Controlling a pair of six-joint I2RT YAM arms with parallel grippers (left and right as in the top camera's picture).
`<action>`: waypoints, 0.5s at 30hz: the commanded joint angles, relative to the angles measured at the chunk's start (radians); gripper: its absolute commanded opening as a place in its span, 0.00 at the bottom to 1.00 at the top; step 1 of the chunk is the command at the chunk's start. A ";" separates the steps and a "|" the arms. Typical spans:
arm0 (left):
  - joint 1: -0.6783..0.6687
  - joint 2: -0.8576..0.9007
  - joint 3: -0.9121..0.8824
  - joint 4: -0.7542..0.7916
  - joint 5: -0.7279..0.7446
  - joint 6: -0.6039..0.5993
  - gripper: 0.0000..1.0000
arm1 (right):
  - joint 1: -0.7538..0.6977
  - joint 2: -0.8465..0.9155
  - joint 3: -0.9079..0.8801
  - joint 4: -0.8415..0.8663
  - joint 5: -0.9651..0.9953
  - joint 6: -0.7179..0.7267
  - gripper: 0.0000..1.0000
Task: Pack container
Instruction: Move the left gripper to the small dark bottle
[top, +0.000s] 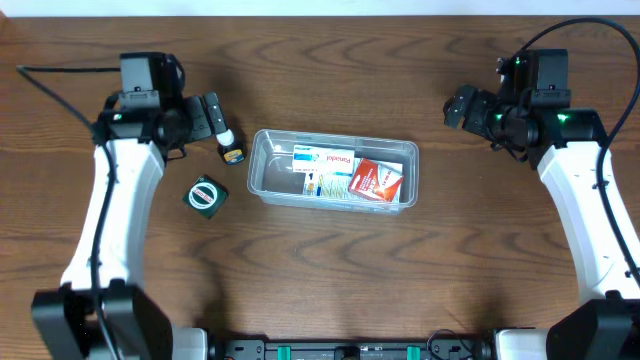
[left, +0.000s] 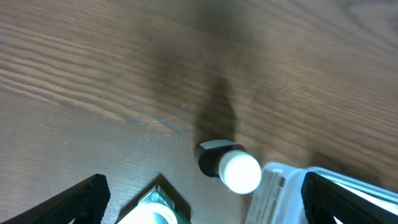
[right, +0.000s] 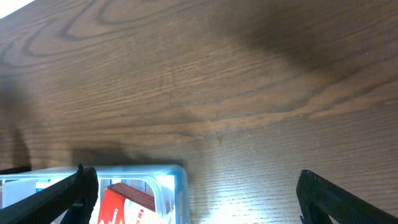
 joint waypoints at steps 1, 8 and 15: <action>-0.002 0.048 0.018 0.023 0.014 0.012 0.97 | -0.003 0.000 0.007 0.000 0.000 0.009 0.99; -0.048 0.142 0.018 0.042 0.008 0.032 0.89 | -0.003 0.000 0.007 0.000 0.000 0.009 1.00; -0.063 0.167 0.018 0.042 0.002 0.031 0.72 | -0.003 0.000 0.007 0.000 0.000 0.009 0.99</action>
